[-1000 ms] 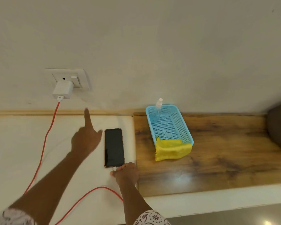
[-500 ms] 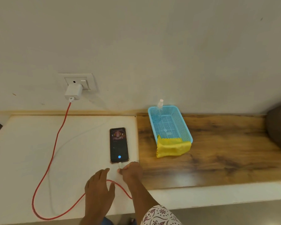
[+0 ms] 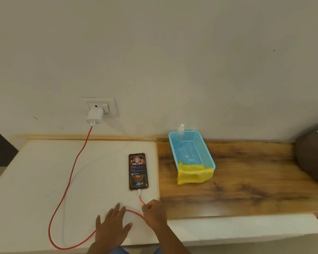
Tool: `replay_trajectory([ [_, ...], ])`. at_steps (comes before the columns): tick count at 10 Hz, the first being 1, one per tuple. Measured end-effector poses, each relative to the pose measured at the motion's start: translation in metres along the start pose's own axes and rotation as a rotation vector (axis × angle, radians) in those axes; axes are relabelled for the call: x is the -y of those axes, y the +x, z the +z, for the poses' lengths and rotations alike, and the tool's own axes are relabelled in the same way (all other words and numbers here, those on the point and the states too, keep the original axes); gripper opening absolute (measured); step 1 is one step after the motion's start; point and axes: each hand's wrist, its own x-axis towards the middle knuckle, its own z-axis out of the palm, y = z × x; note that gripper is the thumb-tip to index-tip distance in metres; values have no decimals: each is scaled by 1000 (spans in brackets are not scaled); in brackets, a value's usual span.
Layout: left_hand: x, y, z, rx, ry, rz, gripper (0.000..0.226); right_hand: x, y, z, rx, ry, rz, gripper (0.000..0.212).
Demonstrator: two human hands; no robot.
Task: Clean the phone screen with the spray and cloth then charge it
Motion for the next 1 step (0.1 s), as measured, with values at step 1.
replay_trajectory([
  [1,4,0,-3,2,-15,13,71,0,-9,-2,-36,-10,-2,36],
])
